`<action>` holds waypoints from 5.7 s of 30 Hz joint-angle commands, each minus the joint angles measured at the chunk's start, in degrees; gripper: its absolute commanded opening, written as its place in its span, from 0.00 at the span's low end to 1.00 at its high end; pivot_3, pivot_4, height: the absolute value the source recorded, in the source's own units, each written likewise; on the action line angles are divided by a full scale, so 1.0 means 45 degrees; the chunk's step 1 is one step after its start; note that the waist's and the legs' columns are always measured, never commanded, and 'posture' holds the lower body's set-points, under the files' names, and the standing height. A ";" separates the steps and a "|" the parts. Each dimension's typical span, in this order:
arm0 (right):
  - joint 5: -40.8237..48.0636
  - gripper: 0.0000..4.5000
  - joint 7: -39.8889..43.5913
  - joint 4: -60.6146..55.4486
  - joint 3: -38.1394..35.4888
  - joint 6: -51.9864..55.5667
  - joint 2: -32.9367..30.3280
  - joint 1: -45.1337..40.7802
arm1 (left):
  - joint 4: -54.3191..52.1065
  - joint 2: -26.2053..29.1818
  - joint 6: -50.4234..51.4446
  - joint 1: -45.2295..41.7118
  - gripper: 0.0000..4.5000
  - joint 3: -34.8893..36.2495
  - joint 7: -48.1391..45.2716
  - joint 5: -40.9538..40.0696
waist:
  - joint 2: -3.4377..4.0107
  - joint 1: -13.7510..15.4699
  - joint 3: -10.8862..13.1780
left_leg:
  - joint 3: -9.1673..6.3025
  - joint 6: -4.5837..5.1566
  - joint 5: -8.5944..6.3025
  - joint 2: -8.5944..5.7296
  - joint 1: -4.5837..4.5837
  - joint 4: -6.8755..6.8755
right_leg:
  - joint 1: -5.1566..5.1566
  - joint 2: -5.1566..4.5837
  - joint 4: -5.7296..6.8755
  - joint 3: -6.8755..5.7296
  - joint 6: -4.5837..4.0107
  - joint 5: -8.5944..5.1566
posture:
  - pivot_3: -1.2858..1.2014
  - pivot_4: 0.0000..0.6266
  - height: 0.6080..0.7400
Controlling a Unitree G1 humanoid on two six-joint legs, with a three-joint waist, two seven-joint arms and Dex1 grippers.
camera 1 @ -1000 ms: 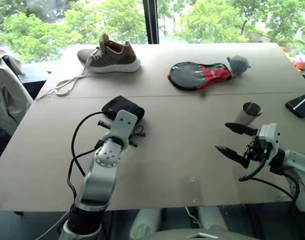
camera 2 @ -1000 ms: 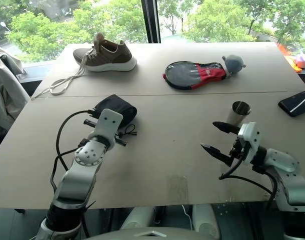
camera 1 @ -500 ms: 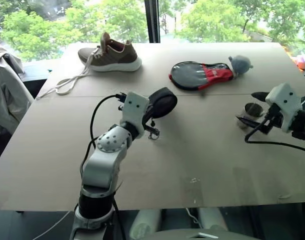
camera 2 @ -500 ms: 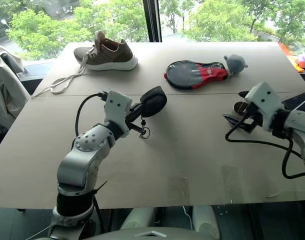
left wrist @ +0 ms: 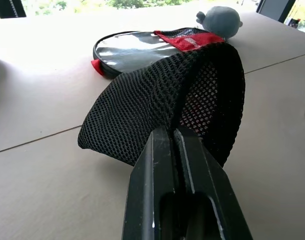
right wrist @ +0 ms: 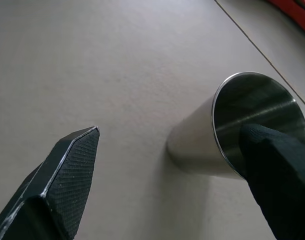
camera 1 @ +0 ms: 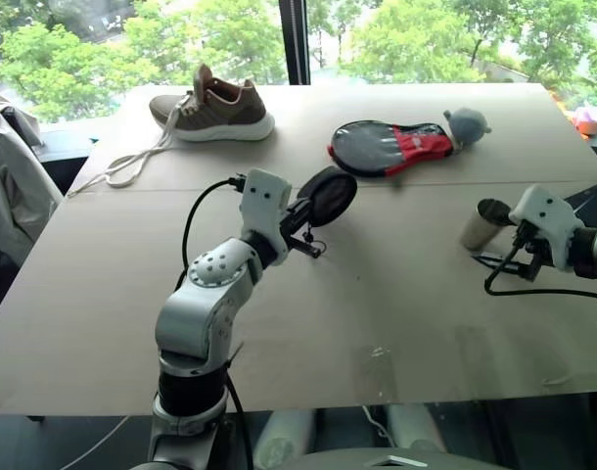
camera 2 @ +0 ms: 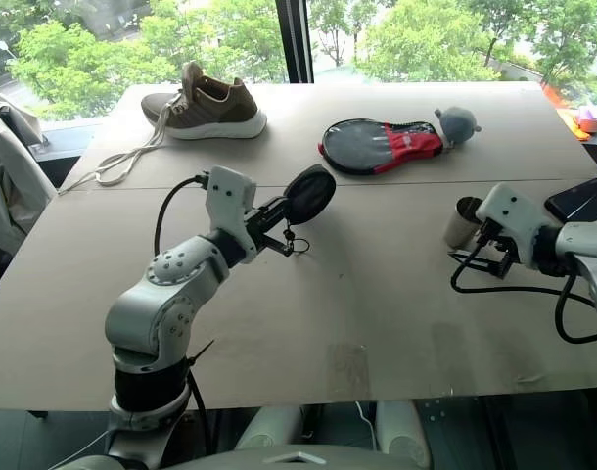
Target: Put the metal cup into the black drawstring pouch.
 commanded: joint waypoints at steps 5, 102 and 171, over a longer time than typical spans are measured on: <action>-0.0676 0.46 0.0789 0.0501 0.0530 -0.0372 -0.0349 -0.0341 | -0.0358 0.0405 0.0031 -0.0162 0.00 -0.0117 0.0067 -0.0351 | 0.0001 0.0020 0.0001 | -0.0008 -0.0003 0.0001 0.0000 -0.0012 -0.0002 | -0.0009 -0.0002 -0.0001 -0.0001 -0.0001 0.0001 | 0.52 0.24 1.00; 0.2863 0.11 -0.0045 -0.3814 0.1553 0.2984 0.5580 -0.2124 | 0.3856 -0.0238 -0.3114 -0.1635 0.00 -0.0691 -0.0617 -0.2014 | -0.0003 -0.0200 0.0004 | 0.0001 -0.0007 -0.0001 -0.0009 -0.0046 -0.0026 | -0.0108 0.0007 0.0048 0.0075 -0.0004 0.0014 | 0.52 0.24 1.00; 0.2354 0.01 -0.5851 -0.4114 0.1299 0.2591 1.0901 0.0044 | 0.7458 -0.2330 -0.3630 -0.4482 0.00 0.0222 -0.0004 -0.2197 | -0.0008 -0.0320 -0.0005 | 0.0011 -0.0009 0.0003 -0.0023 -0.0064 0.0004 | -0.0125 0.0026 0.0063 0.0053 0.0017 0.0030 | 0.52 0.24 1.00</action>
